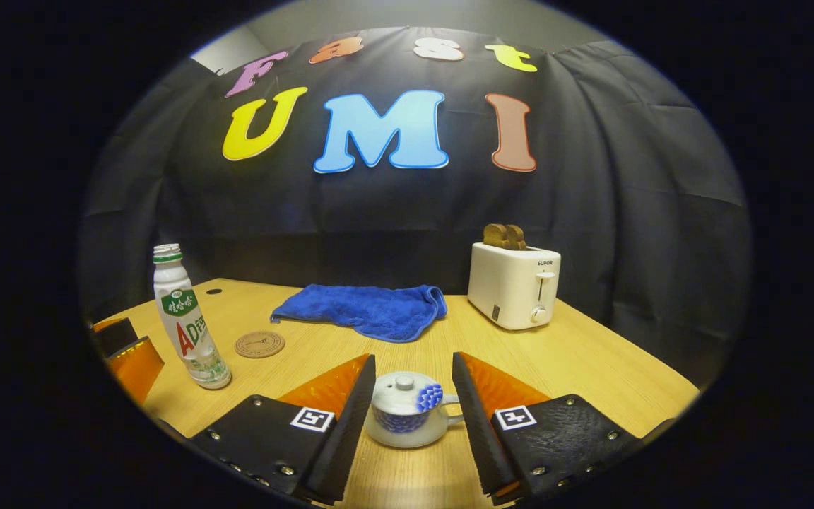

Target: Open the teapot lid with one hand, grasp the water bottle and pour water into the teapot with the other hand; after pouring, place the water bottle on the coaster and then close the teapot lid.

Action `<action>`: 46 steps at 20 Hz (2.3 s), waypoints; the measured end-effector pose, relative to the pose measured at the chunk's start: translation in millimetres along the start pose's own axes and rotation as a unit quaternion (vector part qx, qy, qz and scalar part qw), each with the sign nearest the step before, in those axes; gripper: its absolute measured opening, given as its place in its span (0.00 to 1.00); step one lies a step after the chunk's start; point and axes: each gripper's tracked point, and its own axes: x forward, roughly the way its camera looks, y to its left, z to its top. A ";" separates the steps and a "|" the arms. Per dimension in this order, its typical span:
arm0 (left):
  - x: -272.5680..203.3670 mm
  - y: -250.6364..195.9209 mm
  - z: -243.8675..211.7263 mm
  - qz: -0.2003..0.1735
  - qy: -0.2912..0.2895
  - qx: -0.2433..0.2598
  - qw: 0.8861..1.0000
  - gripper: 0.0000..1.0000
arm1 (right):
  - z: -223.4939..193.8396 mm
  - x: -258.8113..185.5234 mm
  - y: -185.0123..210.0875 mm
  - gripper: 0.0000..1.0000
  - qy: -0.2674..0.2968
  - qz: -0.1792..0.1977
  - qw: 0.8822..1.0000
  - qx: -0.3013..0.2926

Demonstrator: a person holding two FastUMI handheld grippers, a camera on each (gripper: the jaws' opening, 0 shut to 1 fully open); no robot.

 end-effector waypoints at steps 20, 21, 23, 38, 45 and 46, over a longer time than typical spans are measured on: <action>4.7 5.0 -12.4 0.002 0.013 -0.009 1.000 0.94 | -14.1 20.9 7.8 0.19 0.054 0.013 0.998 -0.009; 4.6 5.2 -12.8 0.002 0.013 -0.009 1.000 0.91 | -13.9 23.9 7.2 0.20 0.053 0.012 0.998 -0.005; 5.0 6.7 -13.4 0.003 0.014 -0.010 1.000 0.89 | -13.8 22.2 7.6 0.20 0.055 0.016 0.998 -0.005; 10.8 22.1 -21.6 0.028 0.035 0.013 0.999 0.94 | 21.2 14.6 1.0 0.06 0.013 0.036 0.998 0.042; 40.3 34.4 -11.0 0.050 0.040 0.019 0.998 0.94 | 51.4 5.8 -11.6 0.06 -0.031 0.046 0.997 0.054; 44.5 37.8 -11.3 0.054 0.042 0.016 0.998 0.88 | 56.0 4.4 -12.6 0.06 -0.037 0.050 0.997 0.054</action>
